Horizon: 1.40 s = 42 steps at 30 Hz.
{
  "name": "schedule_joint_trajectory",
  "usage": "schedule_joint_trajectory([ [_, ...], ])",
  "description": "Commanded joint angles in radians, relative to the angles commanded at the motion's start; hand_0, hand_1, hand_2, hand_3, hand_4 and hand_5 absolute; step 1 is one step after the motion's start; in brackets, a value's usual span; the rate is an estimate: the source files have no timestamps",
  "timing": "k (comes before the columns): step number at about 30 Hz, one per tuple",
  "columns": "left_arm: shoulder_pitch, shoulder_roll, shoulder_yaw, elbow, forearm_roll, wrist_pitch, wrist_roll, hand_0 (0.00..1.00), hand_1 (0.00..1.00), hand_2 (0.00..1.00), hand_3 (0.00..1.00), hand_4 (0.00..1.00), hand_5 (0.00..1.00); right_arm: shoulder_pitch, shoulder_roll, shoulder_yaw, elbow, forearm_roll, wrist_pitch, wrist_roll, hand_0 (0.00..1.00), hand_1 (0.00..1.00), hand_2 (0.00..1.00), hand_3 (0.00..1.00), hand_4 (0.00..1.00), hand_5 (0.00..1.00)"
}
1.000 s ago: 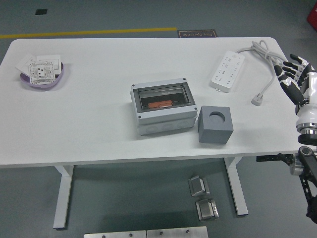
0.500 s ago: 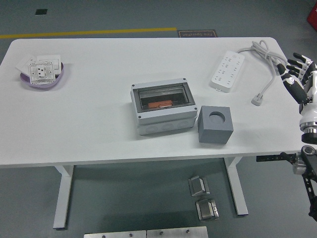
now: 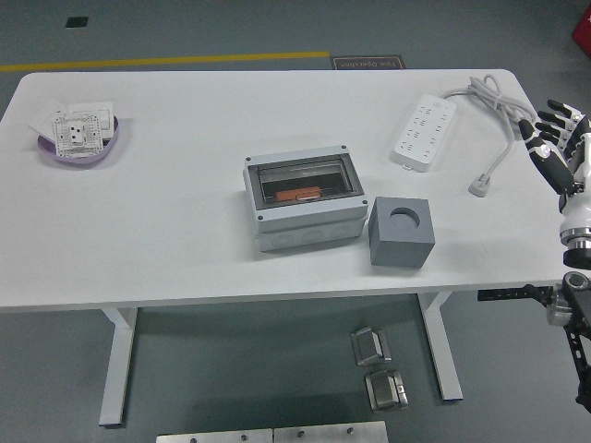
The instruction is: Pick up the cylinder from the cube,place it in the box,flap close box
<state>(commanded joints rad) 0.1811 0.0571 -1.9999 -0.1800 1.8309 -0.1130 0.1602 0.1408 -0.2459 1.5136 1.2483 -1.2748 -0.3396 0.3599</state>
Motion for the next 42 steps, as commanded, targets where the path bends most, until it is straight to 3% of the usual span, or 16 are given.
schedule_joint_trajectory([
  [42, 0.005, -0.003, -0.052, 0.0, 0.062, -0.008, 0.002, 0.68, 0.651, 0.562, 0.585, 0.491, 0.054, 0.008, 0.0, -0.033, 0.001, 0.03, -0.009, 0.006, 0.715, 0.686, 0.71, 0.736, 0.947, 0.439],
])
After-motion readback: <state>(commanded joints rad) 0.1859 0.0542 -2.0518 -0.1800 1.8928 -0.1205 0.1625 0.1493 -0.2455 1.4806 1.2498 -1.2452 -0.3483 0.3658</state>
